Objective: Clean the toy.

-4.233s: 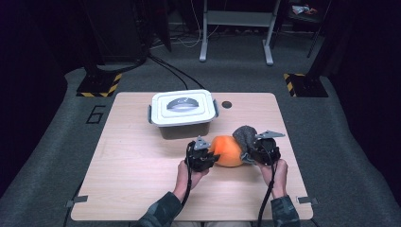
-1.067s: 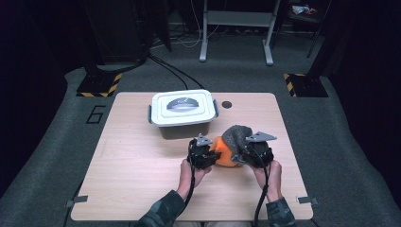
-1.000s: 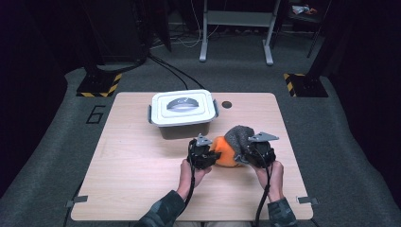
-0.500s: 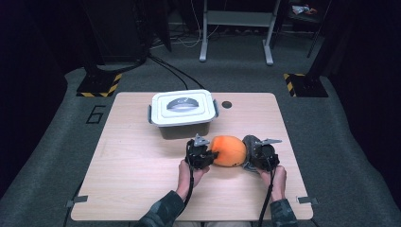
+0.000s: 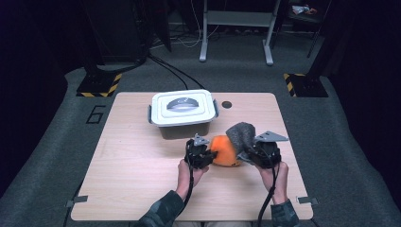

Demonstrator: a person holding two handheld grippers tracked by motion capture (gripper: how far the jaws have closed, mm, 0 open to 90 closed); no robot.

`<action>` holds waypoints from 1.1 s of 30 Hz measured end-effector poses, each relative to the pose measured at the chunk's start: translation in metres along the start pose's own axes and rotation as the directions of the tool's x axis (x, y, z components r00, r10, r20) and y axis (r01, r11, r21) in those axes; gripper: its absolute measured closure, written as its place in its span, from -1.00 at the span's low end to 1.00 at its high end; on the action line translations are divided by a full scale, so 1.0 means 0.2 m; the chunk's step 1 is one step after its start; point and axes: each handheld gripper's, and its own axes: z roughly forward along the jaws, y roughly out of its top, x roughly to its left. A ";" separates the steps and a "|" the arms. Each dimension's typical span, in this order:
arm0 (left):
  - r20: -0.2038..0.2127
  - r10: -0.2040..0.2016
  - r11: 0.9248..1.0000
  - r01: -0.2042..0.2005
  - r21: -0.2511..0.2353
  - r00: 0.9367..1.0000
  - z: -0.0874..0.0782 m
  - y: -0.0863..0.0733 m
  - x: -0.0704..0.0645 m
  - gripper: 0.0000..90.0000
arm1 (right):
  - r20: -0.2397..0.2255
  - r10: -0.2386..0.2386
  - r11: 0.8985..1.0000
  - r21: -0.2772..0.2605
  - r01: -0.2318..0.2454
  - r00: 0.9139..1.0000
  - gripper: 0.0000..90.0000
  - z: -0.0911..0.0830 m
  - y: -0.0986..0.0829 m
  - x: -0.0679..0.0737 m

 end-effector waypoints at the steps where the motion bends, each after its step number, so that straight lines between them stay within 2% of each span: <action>1: 0.001 0.006 1.000 -0.006 0.001 1.000 0.00 0.00 0.00 0.75 | -0.015 -0.017 1.000 0.000 0.017 1.000 0.67 0.01 0.02 0.03; 4: -0.002 0.013 1.000 -0.013 0.000 1.000 0.00 0.00 -0.01 0.74 | -0.036 -0.076 0.997 0.025 0.077 0.996 0.67 0.07 0.05 0.12; 6: 0.001 0.013 1.000 -0.013 0.001 1.000 0.00 0.00 -0.01 0.74 | -0.024 -0.106 0.993 0.053 0.107 0.994 0.67 0.13 0.05 0.17; 7: 0.000 0.010 1.000 -0.010 0.001 1.000 0.00 0.00 0.00 0.74 | -0.006 -0.110 0.992 0.066 0.110 0.994 0.68 0.15 0.05 0.18; 9: 0.002 0.008 1.000 -0.008 0.002 1.000 0.00 0.00 0.00 0.74 | -0.002 -0.114 0.992 0.059 0.114 0.993 0.68 0.17 0.04 0.18; 13: 0.004 0.017 1.000 -0.017 0.000 1.000 0.00 0.00 -0.01 0.74 | 0.006 -0.071 0.996 0.059 0.071 0.997 0.68 0.15 0.01 0.12; 20: 0.009 0.010 1.000 -0.010 -0.003 1.000 0.01 0.00 -0.01 0.74 | 0.046 0.029 0.996 0.080 -0.032 0.999 0.67 0.16 -0.09 -0.06; 24: 0.009 0.005 1.000 -0.005 -0.003 1.000 0.01 0.00 0.00 0.74 | 0.072 0.088 0.989 0.113 -0.096 0.994 0.67 0.18 -0.17 -0.15; 27: 0.009 0.005 1.000 -0.005 -0.003 1.000 0.01 0.00 -0.01 0.73 | 0.081 0.126 0.978 0.155 -0.138 0.989 0.67 0.23 -0.24 -0.19; 33: 0.009 0.007 1.000 -0.007 0.000 1.000 0.01 0.00 -0.01 0.73 | 0.079 0.153 0.963 0.213 -0.167 0.985 0.67 0.33 -0.33 -0.23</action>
